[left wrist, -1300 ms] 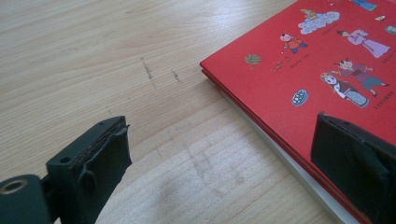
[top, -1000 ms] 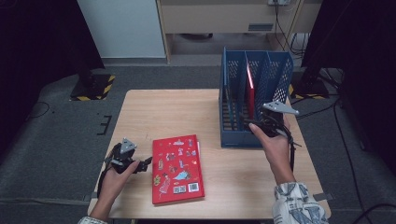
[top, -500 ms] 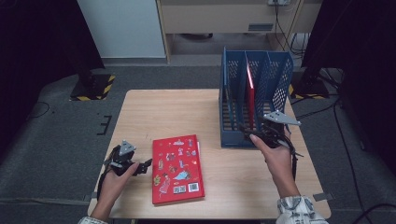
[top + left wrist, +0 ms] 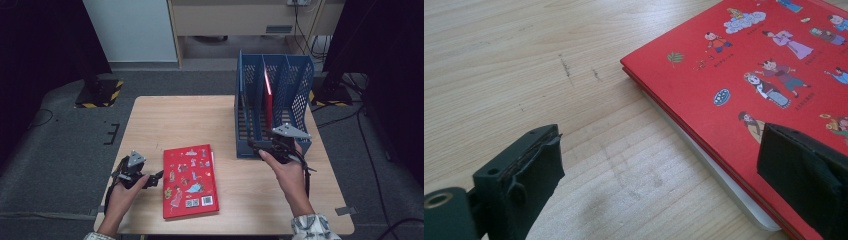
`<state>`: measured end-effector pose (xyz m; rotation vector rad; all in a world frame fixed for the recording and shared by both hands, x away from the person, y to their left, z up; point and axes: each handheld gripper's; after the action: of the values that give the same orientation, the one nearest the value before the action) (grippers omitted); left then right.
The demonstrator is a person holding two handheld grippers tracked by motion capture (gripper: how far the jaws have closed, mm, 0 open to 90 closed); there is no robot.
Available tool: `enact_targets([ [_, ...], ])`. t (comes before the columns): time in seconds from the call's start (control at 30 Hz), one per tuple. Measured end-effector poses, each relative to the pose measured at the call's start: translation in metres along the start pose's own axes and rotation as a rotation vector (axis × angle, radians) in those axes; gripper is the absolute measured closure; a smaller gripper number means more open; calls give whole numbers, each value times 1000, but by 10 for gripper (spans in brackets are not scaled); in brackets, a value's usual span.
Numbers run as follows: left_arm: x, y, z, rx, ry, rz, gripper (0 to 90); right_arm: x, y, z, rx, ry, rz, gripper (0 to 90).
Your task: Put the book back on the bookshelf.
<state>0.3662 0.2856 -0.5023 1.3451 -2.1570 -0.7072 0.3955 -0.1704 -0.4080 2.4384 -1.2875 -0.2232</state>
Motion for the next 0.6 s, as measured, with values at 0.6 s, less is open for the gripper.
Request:
enact_targets([
  [0.6,9,-3,-1,-2,-24,27,40,-41,-26,17,-39,27,-97,223],
])
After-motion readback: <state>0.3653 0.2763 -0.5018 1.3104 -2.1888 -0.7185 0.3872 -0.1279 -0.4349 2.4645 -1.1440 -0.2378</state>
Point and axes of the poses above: each handheld gripper's, and its own axes: y roughly backward along the jaws, z roughly out of its underside, x roughly to its right, and after that the axes turned 11 degrees about y, right-handed
